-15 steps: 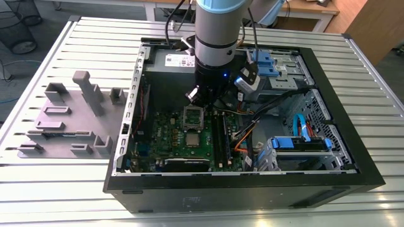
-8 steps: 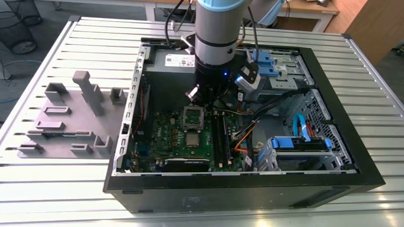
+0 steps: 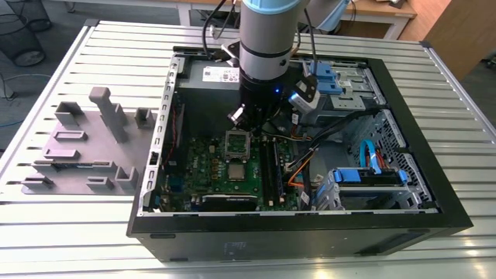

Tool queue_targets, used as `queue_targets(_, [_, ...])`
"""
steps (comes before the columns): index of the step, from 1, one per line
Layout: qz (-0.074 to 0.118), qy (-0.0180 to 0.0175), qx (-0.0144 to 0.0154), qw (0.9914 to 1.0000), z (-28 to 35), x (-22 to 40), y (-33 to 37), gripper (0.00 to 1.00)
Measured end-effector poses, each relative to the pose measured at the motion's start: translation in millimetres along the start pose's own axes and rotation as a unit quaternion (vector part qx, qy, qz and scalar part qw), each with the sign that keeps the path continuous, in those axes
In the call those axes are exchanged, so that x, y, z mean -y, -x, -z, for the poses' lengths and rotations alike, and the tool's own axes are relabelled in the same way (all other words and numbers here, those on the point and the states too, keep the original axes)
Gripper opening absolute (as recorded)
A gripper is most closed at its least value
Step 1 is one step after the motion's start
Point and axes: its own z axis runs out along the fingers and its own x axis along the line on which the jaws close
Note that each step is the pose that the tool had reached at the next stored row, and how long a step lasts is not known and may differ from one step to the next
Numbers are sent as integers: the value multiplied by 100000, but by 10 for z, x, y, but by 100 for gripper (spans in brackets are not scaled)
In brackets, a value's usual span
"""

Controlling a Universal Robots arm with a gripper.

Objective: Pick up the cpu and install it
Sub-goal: 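Close the cpu cover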

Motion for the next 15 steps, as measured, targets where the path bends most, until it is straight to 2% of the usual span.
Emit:
queue_targets(5, [28, 24, 24, 100000, 64, 1, 3, 10])
queue_targets(10, [126, 9, 40, 100000, 62, -1, -1, 10])
queue_targets(15, [124, 11, 44, 100000, 10, 9, 10, 10])
